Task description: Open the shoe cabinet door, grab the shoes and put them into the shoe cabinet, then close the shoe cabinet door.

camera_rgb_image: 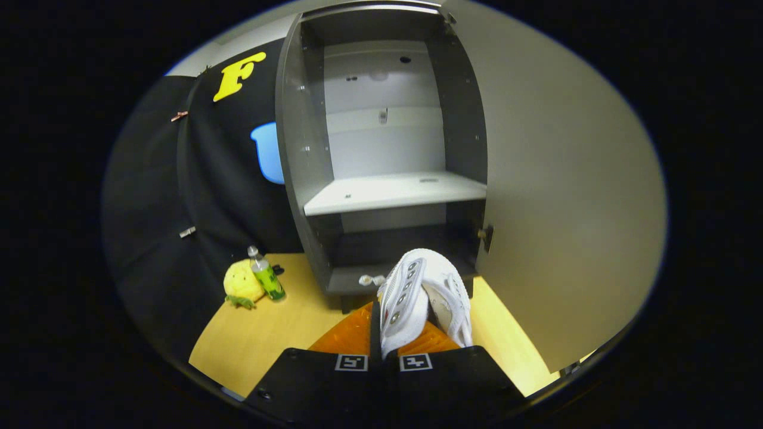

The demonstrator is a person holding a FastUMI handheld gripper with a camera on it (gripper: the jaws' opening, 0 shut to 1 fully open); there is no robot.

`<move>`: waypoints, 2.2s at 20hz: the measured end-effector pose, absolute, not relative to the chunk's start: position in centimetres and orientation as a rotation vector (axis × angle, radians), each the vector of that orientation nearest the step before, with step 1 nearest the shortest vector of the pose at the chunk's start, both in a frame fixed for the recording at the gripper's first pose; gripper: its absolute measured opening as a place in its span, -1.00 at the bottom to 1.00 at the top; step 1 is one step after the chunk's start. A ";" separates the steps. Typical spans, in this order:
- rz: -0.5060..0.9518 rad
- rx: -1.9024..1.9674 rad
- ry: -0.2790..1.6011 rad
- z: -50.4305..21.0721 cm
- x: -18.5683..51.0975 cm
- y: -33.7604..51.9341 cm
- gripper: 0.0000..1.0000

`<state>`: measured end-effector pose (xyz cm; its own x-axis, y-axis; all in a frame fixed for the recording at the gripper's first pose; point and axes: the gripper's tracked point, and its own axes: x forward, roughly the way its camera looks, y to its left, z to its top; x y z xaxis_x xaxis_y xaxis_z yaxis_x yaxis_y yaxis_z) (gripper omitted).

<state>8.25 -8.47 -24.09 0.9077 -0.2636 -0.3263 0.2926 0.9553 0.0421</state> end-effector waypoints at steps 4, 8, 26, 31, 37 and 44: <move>-0.280 0.070 0.272 -19.2 11.8 -9.0 -0.91; -0.246 0.038 0.229 -15.9 16.5 -10.2 -0.91; -0.211 0.012 0.269 -15.7 39.2 -20.7 -0.92; -0.201 0.051 0.324 -18.3 41.8 -21.0 -0.92; -0.204 0.050 0.358 -19.5 41.9 -20.9 -0.91; -0.180 0.010 0.399 -19.9 40.3 -18.3 -0.06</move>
<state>40.29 -18.29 -19.93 0.9059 -0.1724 -0.3869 0.1765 0.9840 -0.0252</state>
